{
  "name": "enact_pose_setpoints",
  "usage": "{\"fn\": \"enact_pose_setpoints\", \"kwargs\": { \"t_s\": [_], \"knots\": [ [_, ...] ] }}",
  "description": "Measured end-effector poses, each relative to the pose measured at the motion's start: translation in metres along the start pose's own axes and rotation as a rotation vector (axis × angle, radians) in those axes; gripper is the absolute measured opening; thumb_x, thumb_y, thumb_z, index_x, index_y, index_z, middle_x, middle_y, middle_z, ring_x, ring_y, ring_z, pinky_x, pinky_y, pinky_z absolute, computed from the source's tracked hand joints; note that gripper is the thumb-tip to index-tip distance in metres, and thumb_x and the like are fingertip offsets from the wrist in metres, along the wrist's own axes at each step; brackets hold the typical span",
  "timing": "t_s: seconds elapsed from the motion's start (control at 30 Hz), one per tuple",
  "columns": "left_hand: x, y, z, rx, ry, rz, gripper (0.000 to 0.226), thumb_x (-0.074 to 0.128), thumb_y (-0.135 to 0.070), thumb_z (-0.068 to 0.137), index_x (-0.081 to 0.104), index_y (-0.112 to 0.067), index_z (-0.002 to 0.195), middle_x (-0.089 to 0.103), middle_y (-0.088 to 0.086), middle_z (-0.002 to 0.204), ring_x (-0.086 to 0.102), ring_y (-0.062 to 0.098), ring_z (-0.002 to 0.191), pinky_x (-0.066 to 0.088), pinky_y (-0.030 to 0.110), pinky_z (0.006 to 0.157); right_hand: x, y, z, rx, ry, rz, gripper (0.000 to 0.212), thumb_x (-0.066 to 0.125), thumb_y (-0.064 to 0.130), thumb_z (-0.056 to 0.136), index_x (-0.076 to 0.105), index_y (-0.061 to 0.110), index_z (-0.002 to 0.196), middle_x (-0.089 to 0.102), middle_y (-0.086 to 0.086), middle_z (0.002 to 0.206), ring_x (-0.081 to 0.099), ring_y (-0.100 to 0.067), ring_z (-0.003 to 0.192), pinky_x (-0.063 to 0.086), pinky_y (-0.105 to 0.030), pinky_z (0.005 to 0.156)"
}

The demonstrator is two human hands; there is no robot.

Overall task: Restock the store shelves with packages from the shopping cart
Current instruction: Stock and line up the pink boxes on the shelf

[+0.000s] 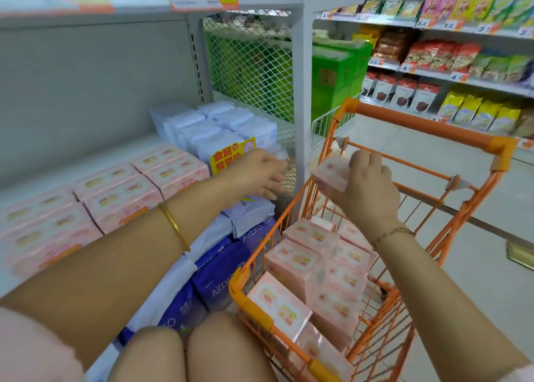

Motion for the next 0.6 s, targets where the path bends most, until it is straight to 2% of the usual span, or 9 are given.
{"fn": "enact_pose_setpoints", "kwargs": {
  "t_s": [0.1,0.17,0.23,0.33,0.43,0.5,0.6],
  "knots": [
    [0.0,-0.01,-0.022,-0.151,0.107,-0.356,0.038,0.044,-0.043,0.096,0.054,-0.008,0.103,0.064,0.014,0.093,0.067,0.025,0.079,0.058,0.036,0.069,-0.027,0.055,-0.021,-0.256,-0.241,0.134,0.062,0.082,0.021,0.059,0.046,0.005,0.107,0.05,-0.016,0.103,0.051,-0.037,0.089,0.045,-0.037,0.065],
    [-0.012,-0.013,-0.033,-0.117,0.071,-0.381,0.044,0.048,-0.051,0.091,0.058,-0.01,0.105,0.067,0.01,0.087,0.068,0.023,0.077,0.058,0.037,0.071,-0.033,0.092,-0.036,-0.411,-0.314,0.231,0.069,0.083,0.015,0.051,0.041,0.007,0.105,0.048,-0.015,0.101,0.049,-0.035,0.084,0.045,-0.039,0.067],
    [-0.036,-0.01,-0.047,-0.055,-0.051,-0.335,0.039,0.058,-0.048,0.087,0.056,-0.014,0.106,0.064,0.006,0.082,0.066,0.019,0.073,0.057,0.036,0.068,-0.032,0.125,-0.047,-0.51,-0.308,0.346,0.066,0.077,0.023,0.059,0.038,0.008,0.11,0.047,-0.014,0.105,0.043,-0.032,0.089,0.043,-0.039,0.076],
    [-0.091,0.0,-0.069,-0.01,-0.276,-0.267,0.039,0.073,-0.032,0.076,0.049,-0.016,0.102,0.057,0.001,0.07,0.06,0.014,0.064,0.054,0.031,0.061,-0.033,0.171,-0.062,-0.629,-0.162,0.547,0.05,0.062,0.02,0.069,0.039,0.008,0.112,0.051,-0.017,0.106,0.04,-0.027,0.097,0.035,-0.031,0.085],
    [-0.152,0.01,-0.098,-0.049,-0.465,-0.106,0.036,0.076,-0.028,0.065,0.05,-0.017,0.089,0.05,-0.004,0.06,0.049,0.01,0.056,0.05,0.031,0.065,-0.037,0.213,-0.074,-0.688,0.055,0.734,0.042,0.059,0.008,0.074,0.046,-0.001,0.114,0.051,-0.017,0.109,0.048,-0.03,0.102,0.034,-0.028,0.085],
    [-0.187,0.013,-0.118,-0.021,-0.564,-0.029,0.036,0.076,-0.026,0.06,0.053,-0.02,0.087,0.053,-0.004,0.065,0.049,0.011,0.057,0.046,0.028,0.063,-0.035,0.235,-0.079,-0.701,0.164,0.738,0.041,0.059,0.002,0.077,0.046,-0.002,0.116,0.05,-0.016,0.113,0.05,-0.031,0.105,0.036,-0.03,0.086],
    [-0.234,0.014,-0.141,0.067,-0.705,0.145,0.067,0.074,-0.02,0.055,0.052,-0.013,0.117,0.057,0.005,0.092,0.057,0.019,0.075,0.048,0.022,0.059,-0.024,0.258,-0.085,-0.707,0.257,0.649,0.042,0.058,0.003,0.08,0.044,0.0,0.119,0.049,-0.016,0.118,0.048,-0.034,0.109,0.038,-0.037,0.09]
  ]
}}
Point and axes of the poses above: each hand's wrist, its own z-axis towards the middle knuckle, its own x-axis out of the palm, y = z × x, the point moved 3 cm from there along z, towards the middle knuckle
